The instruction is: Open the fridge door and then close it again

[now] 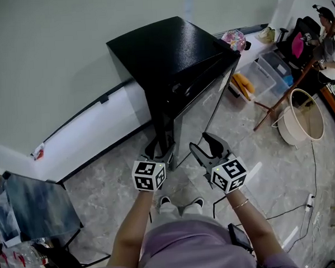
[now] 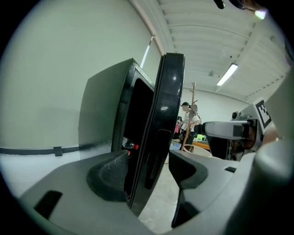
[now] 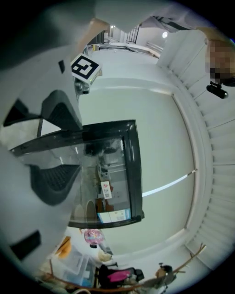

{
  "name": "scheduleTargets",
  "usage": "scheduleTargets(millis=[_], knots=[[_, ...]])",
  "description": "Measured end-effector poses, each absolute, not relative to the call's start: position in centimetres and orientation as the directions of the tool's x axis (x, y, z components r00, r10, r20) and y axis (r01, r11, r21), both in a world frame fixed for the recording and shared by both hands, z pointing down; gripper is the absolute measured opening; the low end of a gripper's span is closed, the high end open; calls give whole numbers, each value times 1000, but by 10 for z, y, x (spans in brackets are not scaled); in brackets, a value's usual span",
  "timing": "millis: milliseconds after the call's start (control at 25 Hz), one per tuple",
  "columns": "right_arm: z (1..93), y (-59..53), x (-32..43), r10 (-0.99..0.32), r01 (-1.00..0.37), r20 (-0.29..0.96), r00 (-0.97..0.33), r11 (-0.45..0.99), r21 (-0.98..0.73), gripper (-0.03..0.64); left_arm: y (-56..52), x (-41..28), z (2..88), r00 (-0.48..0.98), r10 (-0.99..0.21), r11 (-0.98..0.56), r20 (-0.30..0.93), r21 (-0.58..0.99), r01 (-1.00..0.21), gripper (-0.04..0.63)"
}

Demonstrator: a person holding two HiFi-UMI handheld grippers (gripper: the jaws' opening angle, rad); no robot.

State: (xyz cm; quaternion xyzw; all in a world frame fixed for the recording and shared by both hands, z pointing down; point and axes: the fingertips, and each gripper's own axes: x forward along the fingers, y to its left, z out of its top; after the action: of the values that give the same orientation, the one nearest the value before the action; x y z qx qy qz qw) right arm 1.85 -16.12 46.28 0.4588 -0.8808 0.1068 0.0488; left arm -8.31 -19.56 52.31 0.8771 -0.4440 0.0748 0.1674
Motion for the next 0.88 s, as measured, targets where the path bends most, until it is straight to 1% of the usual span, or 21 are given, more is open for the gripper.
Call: scheduleTargets(millis=[160, 400, 520, 760, 880], knots=[[471, -163, 24, -805, -829, 198, -559, 534, -168, 233, -209, -94, 524, 564, -775, -517, 284, 229, -825, 247], [476, -167, 29, -813, -836, 202, -547, 516, -186, 225, -232, -114, 525, 502, -811, -448, 299, 234, -863, 249], [479, -169, 30, -812, -837, 210, -545, 513, -191, 222, -243, -121, 526, 475, -821, -409, 316, 254, -876, 234], [482, -172, 30, -810, -837, 215, -545, 510, -200, 216, -248, -123, 525, 477, -821, -404, 313, 271, -873, 235], [483, -171, 30, -809, -835, 215, -547, 508, -213, 213, -246, -121, 525, 468, -826, -404, 314, 249, -880, 225]])
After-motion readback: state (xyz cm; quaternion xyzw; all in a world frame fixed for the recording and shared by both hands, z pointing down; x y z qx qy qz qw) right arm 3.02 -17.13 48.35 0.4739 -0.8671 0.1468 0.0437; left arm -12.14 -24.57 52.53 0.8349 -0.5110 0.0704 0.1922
